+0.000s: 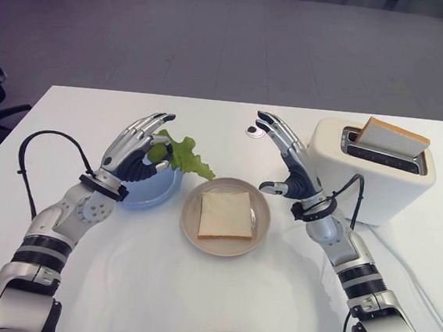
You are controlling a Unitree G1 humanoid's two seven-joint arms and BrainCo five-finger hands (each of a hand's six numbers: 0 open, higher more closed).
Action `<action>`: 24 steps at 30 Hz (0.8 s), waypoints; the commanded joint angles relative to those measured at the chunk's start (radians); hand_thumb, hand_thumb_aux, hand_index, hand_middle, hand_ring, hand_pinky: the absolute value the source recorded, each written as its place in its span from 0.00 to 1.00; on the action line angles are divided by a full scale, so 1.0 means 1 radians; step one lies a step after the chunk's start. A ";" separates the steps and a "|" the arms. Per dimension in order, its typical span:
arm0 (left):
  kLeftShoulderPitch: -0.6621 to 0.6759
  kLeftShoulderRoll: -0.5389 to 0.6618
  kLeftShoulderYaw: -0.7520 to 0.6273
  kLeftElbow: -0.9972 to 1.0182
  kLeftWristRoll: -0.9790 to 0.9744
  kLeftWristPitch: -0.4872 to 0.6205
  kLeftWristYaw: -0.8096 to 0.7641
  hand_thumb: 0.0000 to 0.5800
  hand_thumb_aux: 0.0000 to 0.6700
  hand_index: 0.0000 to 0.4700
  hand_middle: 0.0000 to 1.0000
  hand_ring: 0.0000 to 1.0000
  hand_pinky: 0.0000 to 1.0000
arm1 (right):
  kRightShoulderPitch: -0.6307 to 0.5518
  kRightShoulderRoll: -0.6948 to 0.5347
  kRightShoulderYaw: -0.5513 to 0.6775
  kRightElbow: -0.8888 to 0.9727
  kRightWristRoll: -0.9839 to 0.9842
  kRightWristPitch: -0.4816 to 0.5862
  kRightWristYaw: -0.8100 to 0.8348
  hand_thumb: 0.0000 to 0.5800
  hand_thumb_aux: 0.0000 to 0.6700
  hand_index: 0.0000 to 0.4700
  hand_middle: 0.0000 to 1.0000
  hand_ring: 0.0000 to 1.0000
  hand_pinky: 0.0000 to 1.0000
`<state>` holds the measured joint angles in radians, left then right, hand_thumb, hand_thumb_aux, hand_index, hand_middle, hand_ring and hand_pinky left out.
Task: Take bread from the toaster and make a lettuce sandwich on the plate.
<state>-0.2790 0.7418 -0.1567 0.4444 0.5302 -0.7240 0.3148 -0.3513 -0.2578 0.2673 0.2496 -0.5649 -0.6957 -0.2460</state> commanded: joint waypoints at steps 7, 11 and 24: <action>-0.013 -0.160 -0.101 0.025 0.019 -0.096 -0.108 1.00 1.00 1.00 0.00 0.00 0.00 | 0.065 -0.083 -0.187 -0.325 0.057 0.104 0.069 0.00 0.00 0.00 0.00 0.00 0.00; -0.003 -0.181 -0.157 0.048 0.049 -0.128 -0.163 1.00 1.00 1.00 0.00 0.00 0.00 | 0.056 -0.181 -0.334 -0.352 0.063 0.167 0.081 0.00 0.00 0.00 0.00 0.00 0.00; 0.025 -0.139 -0.150 0.063 0.040 -0.163 -0.246 0.00 0.00 0.00 0.00 0.00 0.00 | -0.002 -0.484 -0.317 0.141 -0.196 0.338 0.012 0.00 0.00 0.00 0.00 0.00 0.00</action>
<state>-0.2679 0.5852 -0.3336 0.5146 0.5757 -0.8895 0.0644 -0.3294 -0.7196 -0.0895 0.3227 -0.7356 -0.3672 -0.2400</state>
